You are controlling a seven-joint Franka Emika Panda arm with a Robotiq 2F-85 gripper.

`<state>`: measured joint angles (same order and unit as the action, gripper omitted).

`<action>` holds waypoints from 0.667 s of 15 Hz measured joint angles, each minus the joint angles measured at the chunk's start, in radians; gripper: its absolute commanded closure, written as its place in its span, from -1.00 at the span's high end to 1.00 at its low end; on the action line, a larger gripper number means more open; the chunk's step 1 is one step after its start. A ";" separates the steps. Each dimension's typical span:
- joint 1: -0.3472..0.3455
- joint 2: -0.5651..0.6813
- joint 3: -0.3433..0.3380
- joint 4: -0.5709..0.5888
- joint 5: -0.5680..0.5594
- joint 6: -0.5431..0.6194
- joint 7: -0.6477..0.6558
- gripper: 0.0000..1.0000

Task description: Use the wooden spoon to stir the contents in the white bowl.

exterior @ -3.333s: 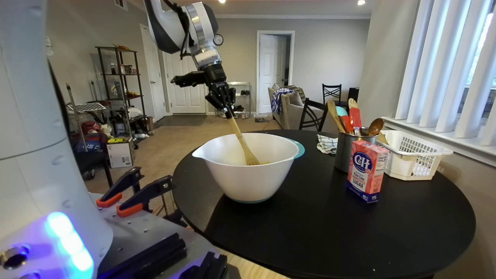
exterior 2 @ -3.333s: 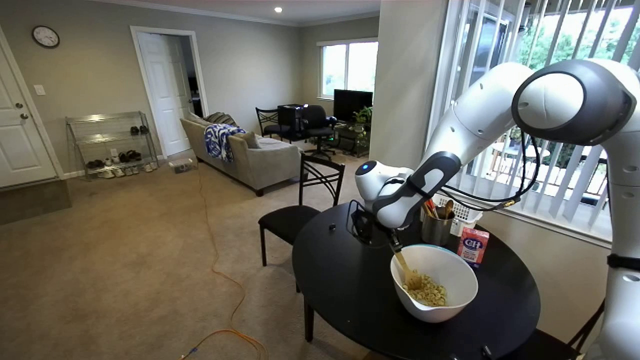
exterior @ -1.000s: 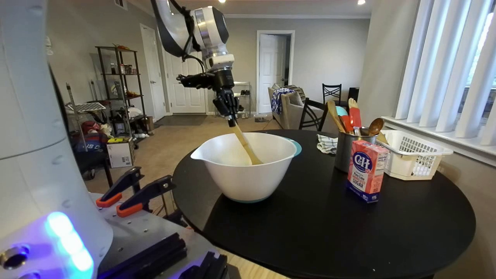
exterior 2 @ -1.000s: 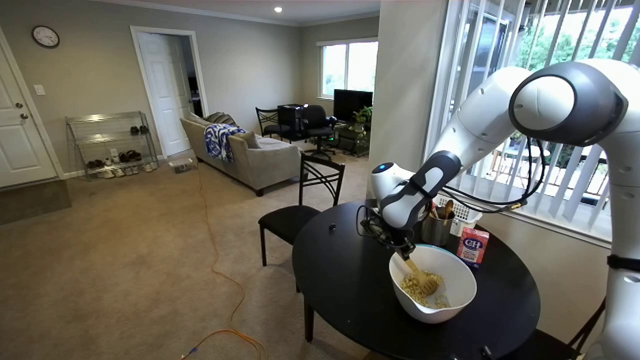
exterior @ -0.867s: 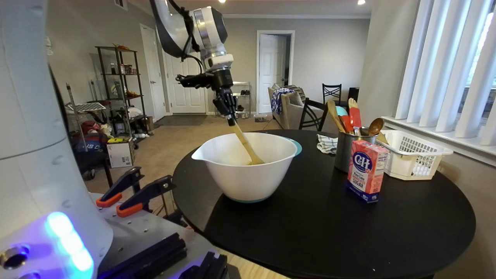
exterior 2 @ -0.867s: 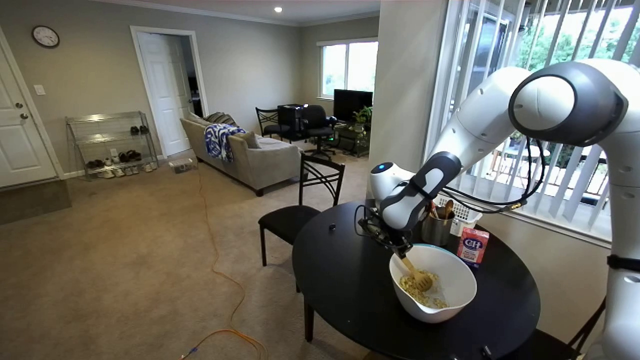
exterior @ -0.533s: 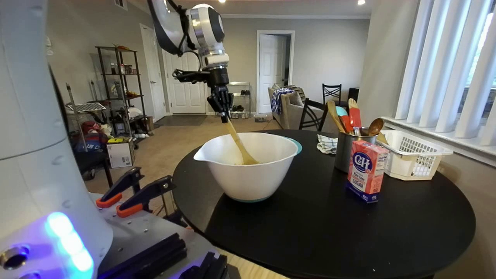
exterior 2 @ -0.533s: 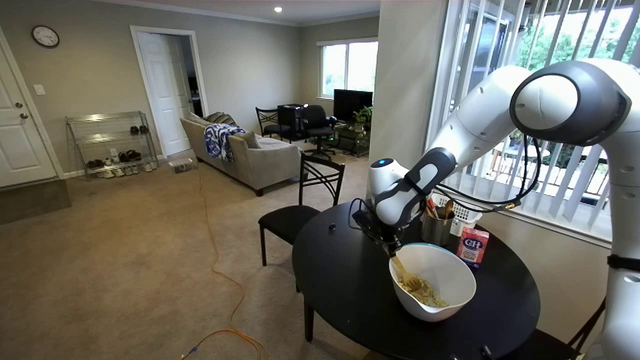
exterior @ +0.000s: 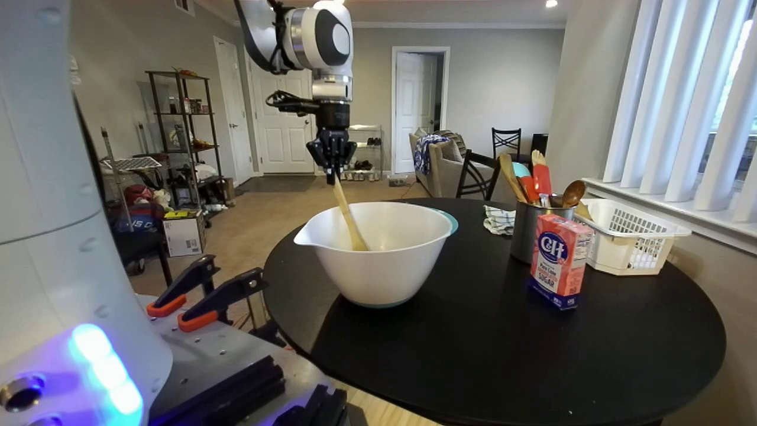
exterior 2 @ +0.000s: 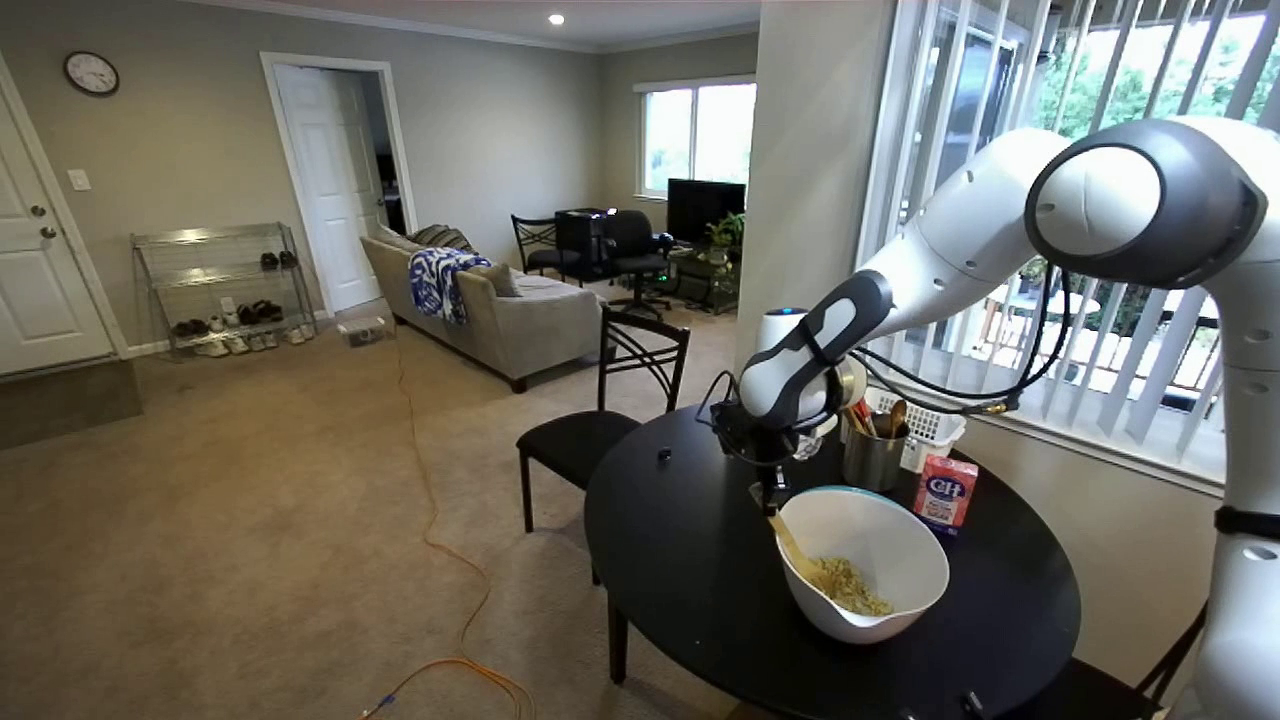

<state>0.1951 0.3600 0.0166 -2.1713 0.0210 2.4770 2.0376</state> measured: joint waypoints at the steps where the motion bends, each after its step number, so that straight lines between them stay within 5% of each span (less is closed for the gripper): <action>1: -0.005 0.000 0.000 0.000 0.027 0.000 0.000 -0.90; 10: -0.027 -0.021 -0.017 -0.030 0.134 0.001 0.034 -0.90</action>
<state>0.1685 0.3389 -0.0005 -2.2009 0.1550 2.4782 2.0714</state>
